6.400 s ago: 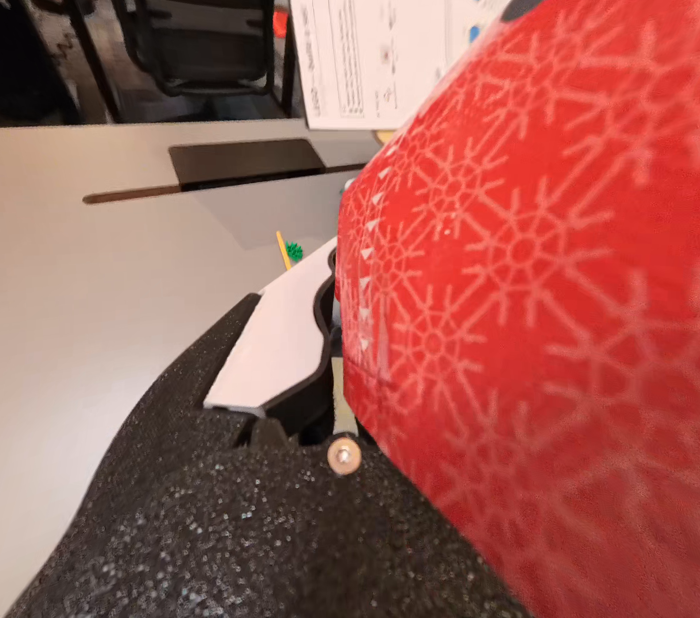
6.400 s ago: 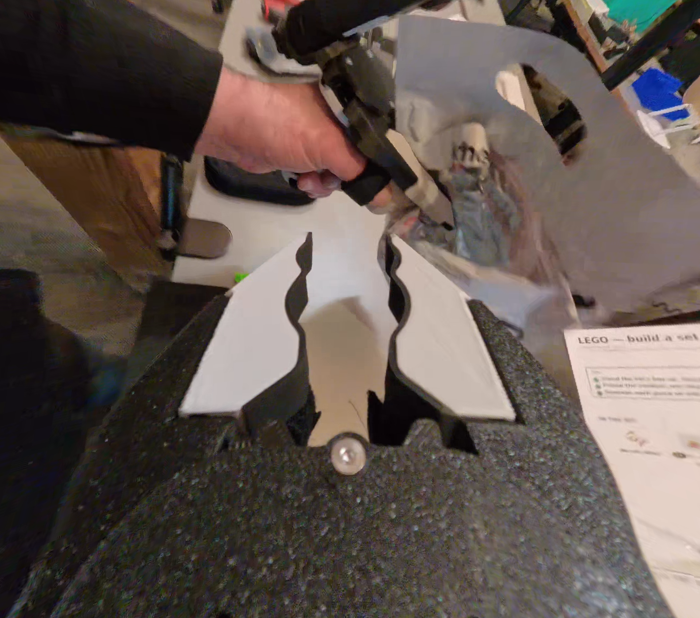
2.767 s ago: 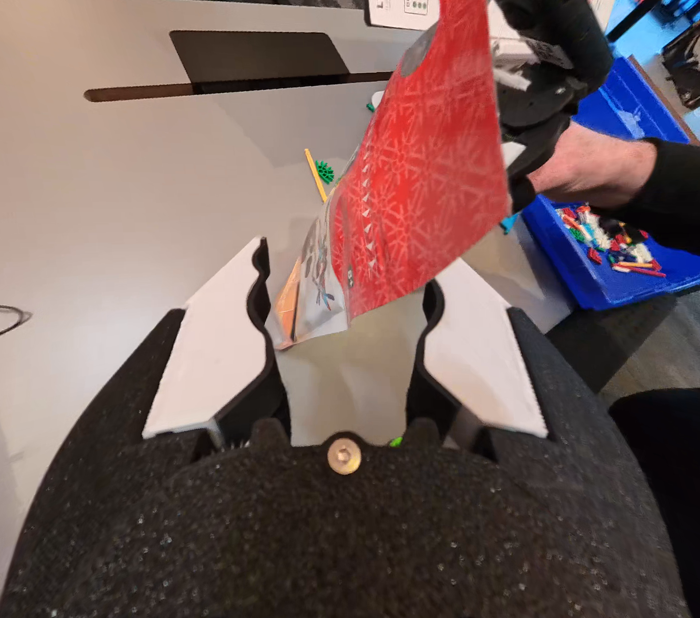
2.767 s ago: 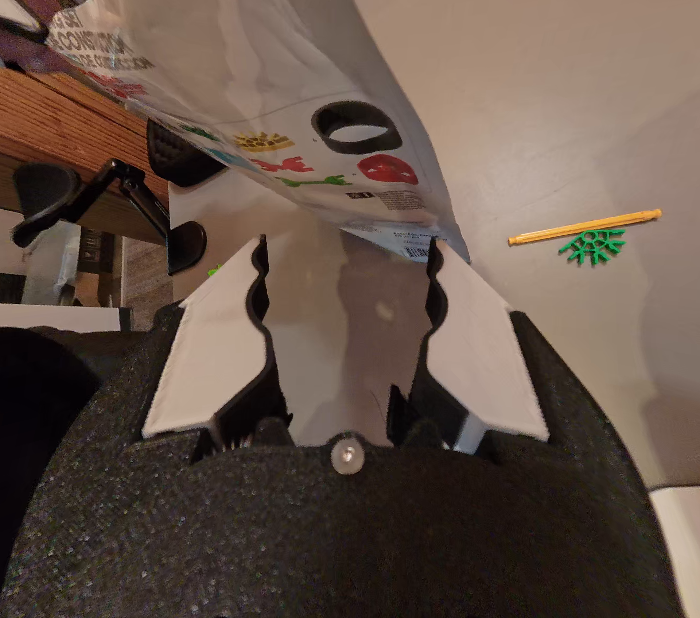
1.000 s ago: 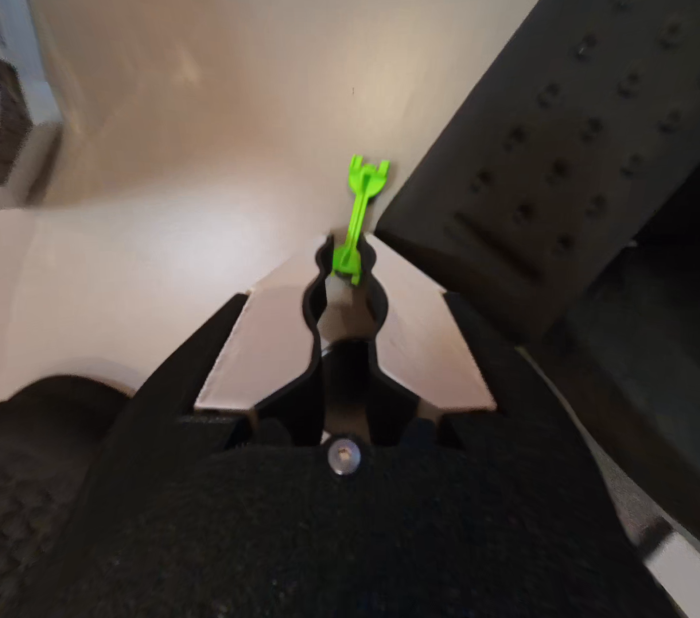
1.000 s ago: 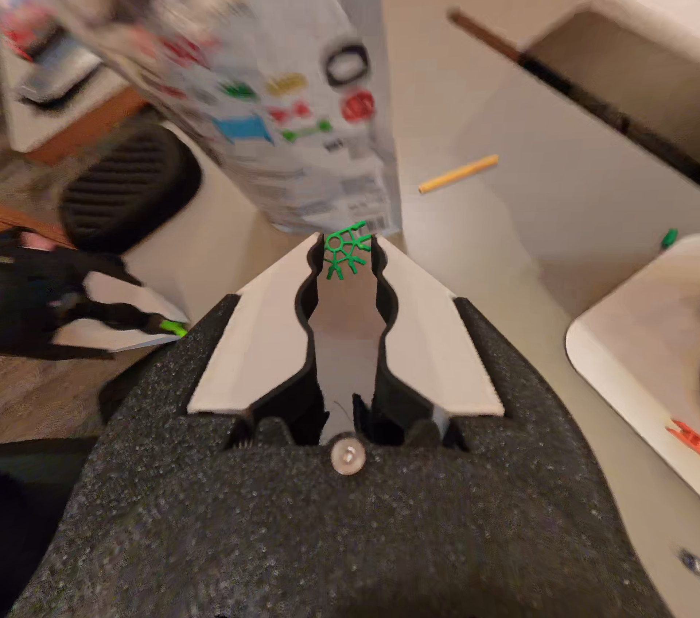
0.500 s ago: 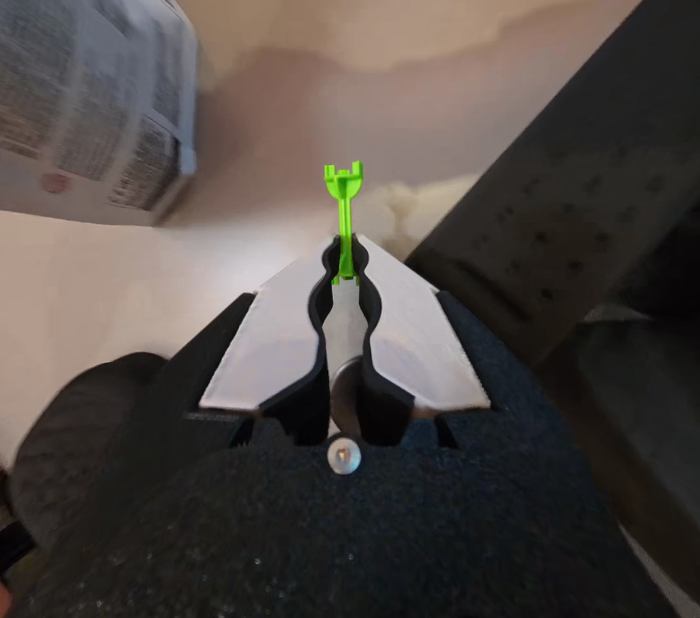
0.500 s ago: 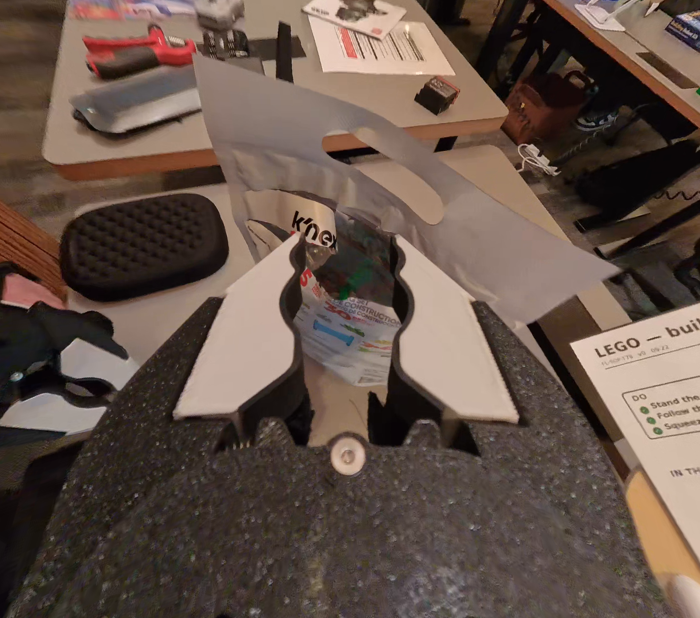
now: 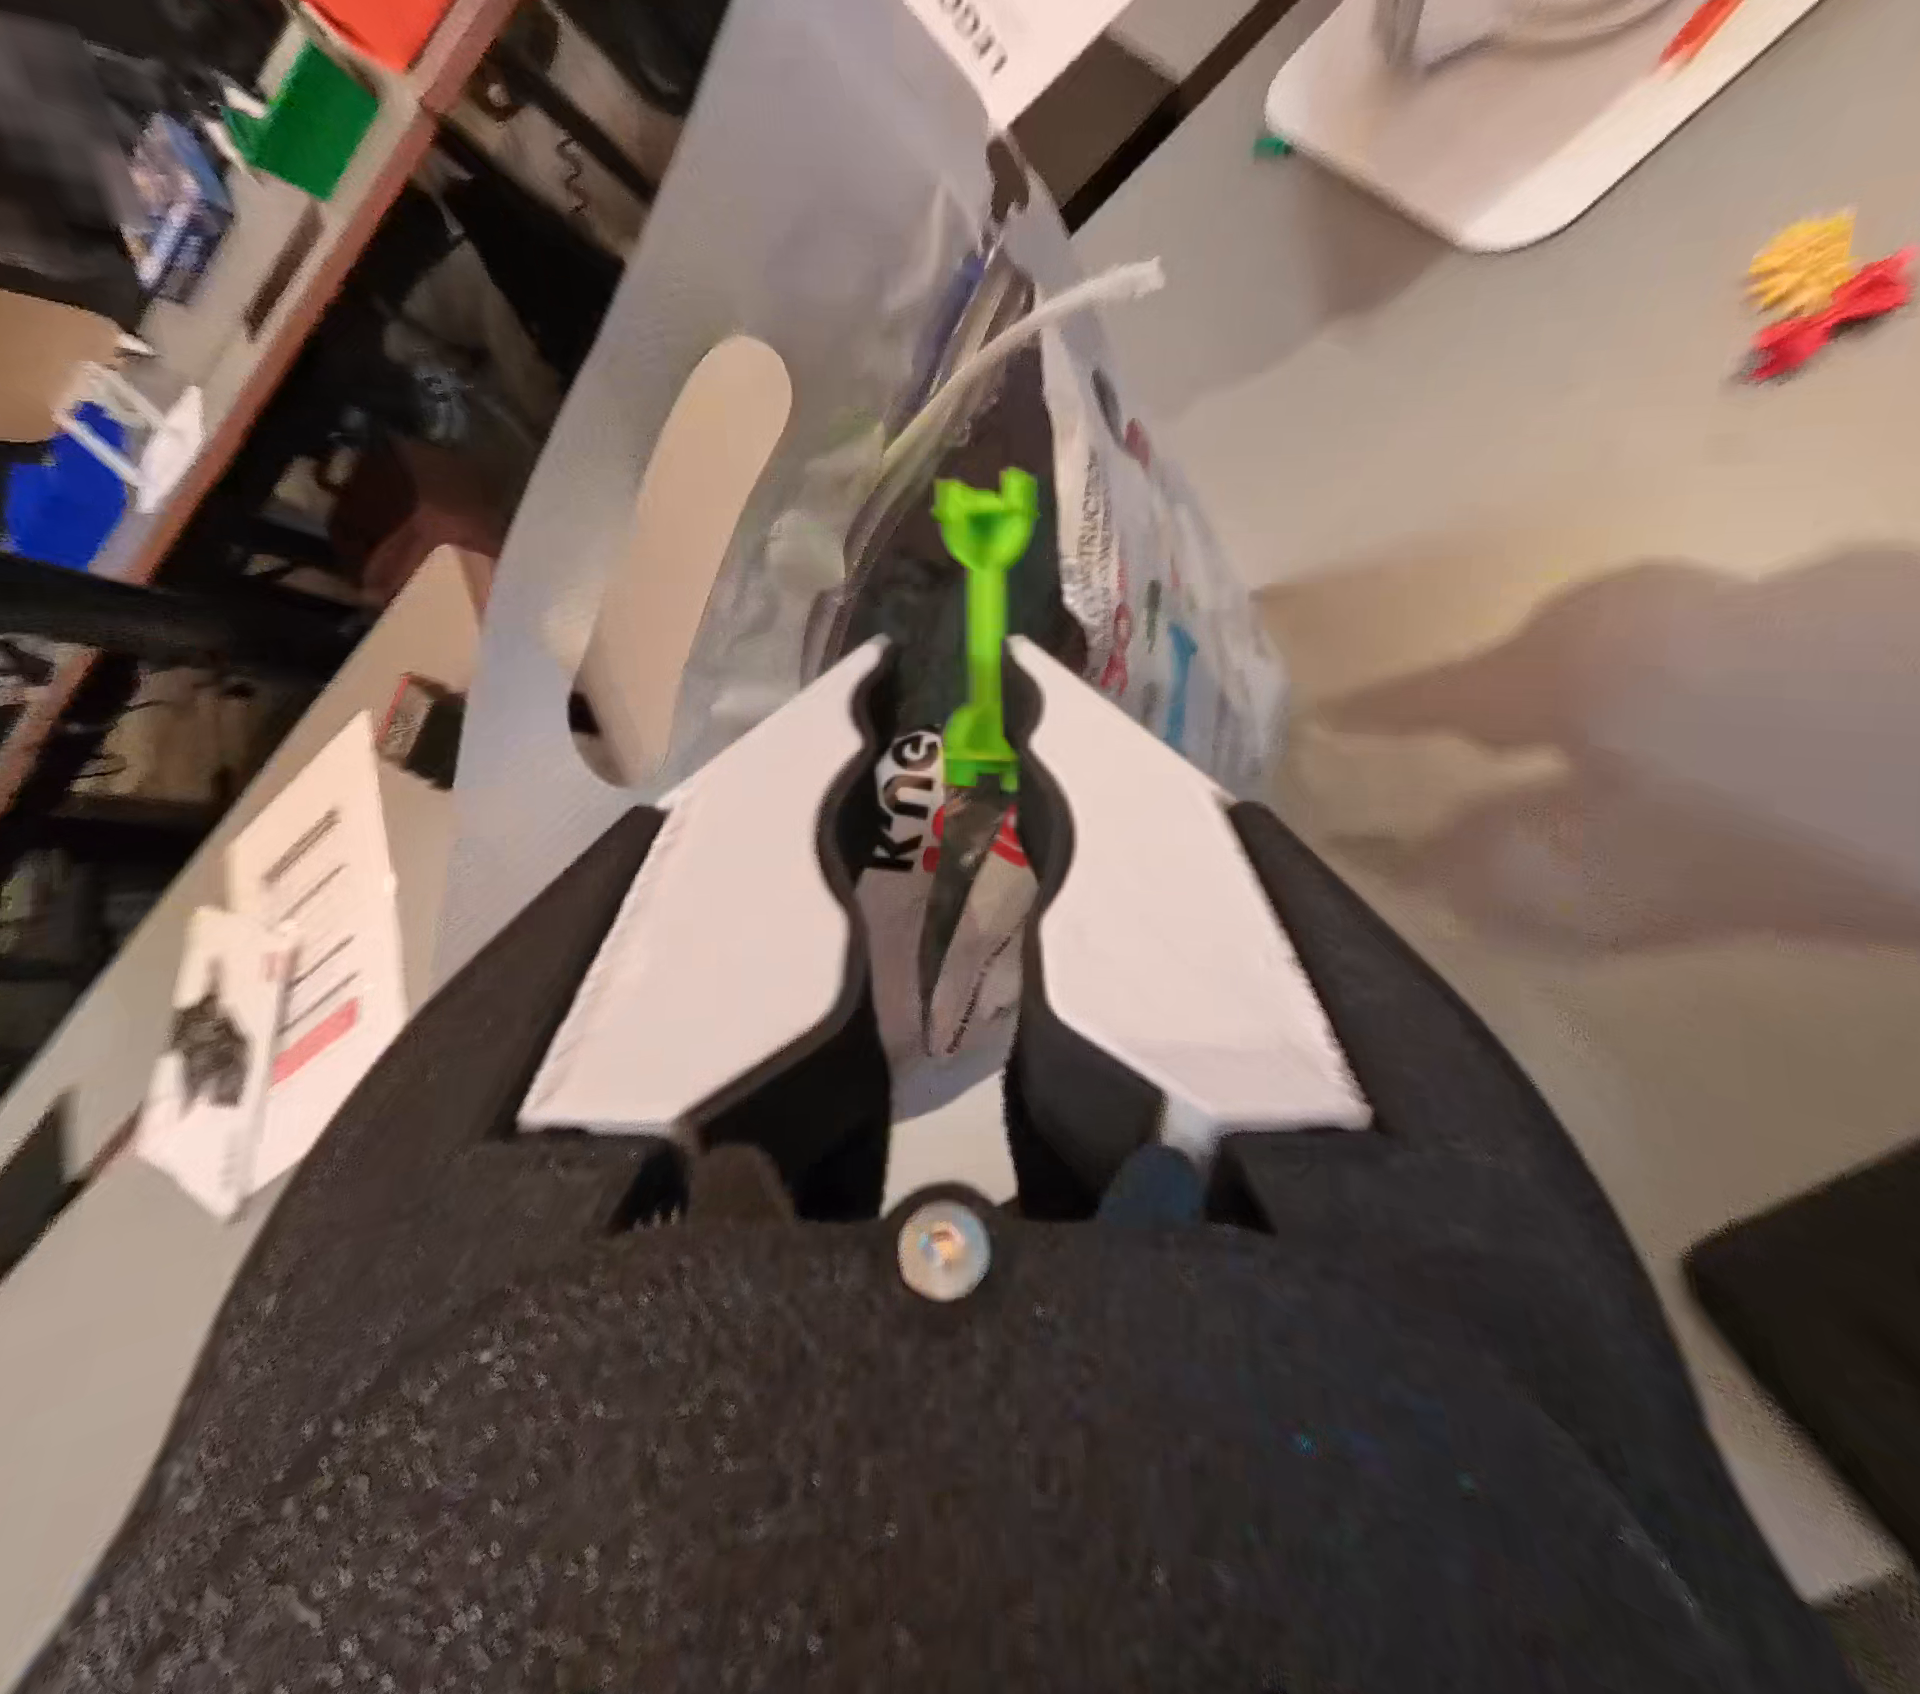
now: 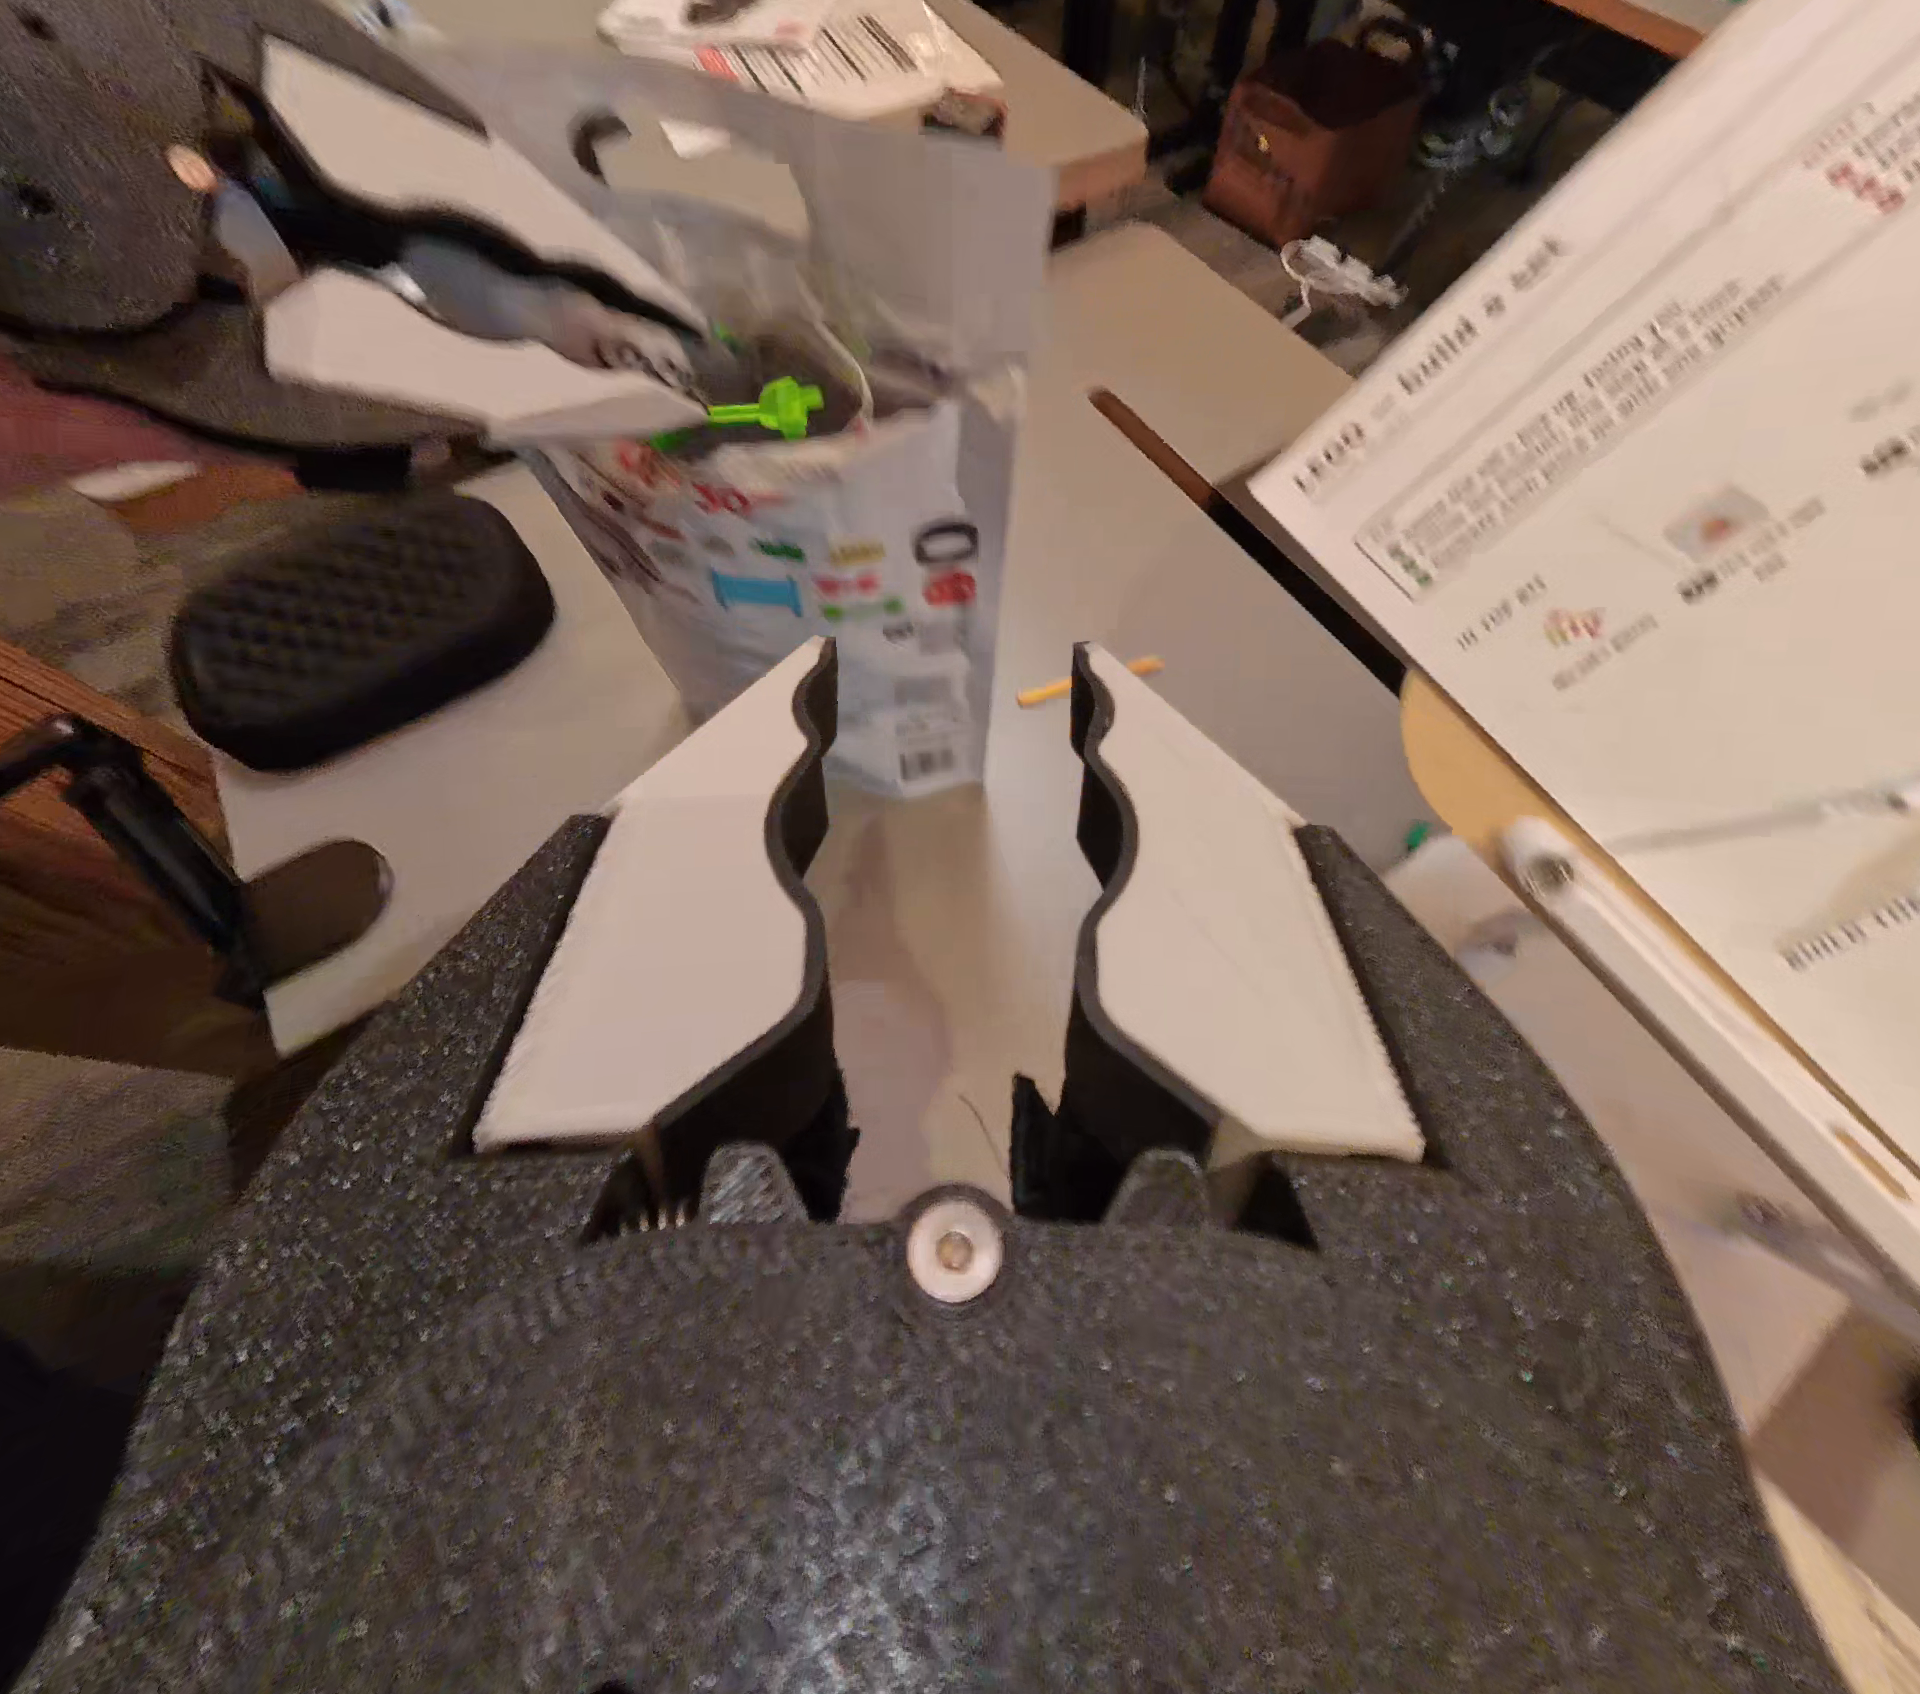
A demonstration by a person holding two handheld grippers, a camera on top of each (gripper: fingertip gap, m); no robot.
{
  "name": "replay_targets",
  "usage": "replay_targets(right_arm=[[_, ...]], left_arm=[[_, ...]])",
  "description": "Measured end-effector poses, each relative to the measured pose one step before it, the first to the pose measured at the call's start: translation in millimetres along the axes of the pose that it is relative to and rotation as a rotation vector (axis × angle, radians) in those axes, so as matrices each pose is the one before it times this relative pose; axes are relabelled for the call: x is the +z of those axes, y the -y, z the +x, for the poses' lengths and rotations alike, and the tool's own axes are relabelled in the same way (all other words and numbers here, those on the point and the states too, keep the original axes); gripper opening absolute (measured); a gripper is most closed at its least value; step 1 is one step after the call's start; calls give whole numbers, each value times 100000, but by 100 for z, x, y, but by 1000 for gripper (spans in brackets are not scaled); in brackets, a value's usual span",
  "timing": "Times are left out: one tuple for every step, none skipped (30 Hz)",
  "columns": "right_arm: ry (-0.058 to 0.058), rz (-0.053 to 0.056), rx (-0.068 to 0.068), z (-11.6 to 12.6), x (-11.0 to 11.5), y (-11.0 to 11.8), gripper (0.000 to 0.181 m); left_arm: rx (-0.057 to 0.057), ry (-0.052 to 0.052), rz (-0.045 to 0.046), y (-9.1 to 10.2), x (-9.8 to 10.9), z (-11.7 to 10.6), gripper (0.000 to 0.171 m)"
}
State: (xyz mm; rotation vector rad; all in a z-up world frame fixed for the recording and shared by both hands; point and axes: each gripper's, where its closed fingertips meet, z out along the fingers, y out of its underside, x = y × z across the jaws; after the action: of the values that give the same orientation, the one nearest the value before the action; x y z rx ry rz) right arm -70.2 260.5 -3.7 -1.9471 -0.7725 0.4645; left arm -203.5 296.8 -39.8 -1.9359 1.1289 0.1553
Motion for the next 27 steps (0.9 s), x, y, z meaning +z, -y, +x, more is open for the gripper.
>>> replay_targets(right_arm=[[-1829,-3271,76,680,-407,-1178,44],[-1483,-3042,648,716,-348,-1228,44],[-2242,-2788,866,923,-328,-1307,45],[-1458,-3568,382,867,-214,-1529,44],[-296,-4880,185,754,4,-1843,44],[-393,-5733,561,823,250,-2085,45],[710,-6771,-83,674,549,-2297,47],[2580,-7370,-740,338,860,-2319,49],[-179,-6828,-677,675,1113,-2129,53],[438,-5558,-688,491,1241,-1748,55],[2084,-5826,-249,155,1293,-1455,54],[319,-5598,-821,336,1315,-1089,55],[-1202,-4719,-2881,475,1285,-739,56],[689,-5831,-5044,120,1231,-700,56],[-467,-5543,-5493,283,949,-393,57],[136,-2482,-6107,214,655,148,59],[2201,-1966,-5565,51,584,162,58],[1923,-2520,-4743,238,557,-14,58],[2429,-1597,-5247,141,546,34,58],[2148,-1254,-5478,87,567,-21,58],[2740,-1940,-3821,-42,596,-163,55],[1724,-2681,-2472,28,607,-265,52],[-178,-124,-2836,162,253,118,47],[-178,-292,-1444,159,-59,180,33],[743,-1669,-157,-19,17,-57,32],[489,-335,-465,-26,4,17,32],[480,285,197,16,-16,2,31]], left_arm=[[1879,5244,-1485,-361,377,-582,25],[548,1150,-1134,-332,156,33,31],[-193,-461,-580,-261,-34,318,38],[438,985,2229,176,-421,198,40],[1215,1922,2794,347,-727,137,41],[846,1001,1572,313,-781,303,42],[-195,-532,2286,477,-795,615,42],[-737,-1718,3298,650,-802,941,42],[-912,-2600,2513,548,-621,1262,41],[-586,-4364,694,204,-273,1671,41],[-320,-4367,-532,-177,99,1706,41],[-743,-3098,-608,-418,361,1462,40],[-1218,-3681,-2065,-703,576,1424,41],[-1505,-3984,-2110,-635,630,1363,41],[-1454,-3354,-26,-263,557,1205,41],[-1144,-3172,240,-212,540,1171,40],[-279,-3726,-1234,-396,614,1268,40],[859,-3193,-1251,-320,611,1191,41],[1051,-1771,572,-3,575,918,41],[350,-2433,871,68,681,888,40],[326,-2431,-838,-123,914,738,41],[954,-1448,-1213,-78,1056,474,42],[862,-1118,327,241,1047,315,42],[596,-1951,464,352,1056,363,42],[738,-1914,-488,298,1092,286,44],[521,-602,-466,316,1074,52,45],[467,-1316,401,481,997,127,45]])
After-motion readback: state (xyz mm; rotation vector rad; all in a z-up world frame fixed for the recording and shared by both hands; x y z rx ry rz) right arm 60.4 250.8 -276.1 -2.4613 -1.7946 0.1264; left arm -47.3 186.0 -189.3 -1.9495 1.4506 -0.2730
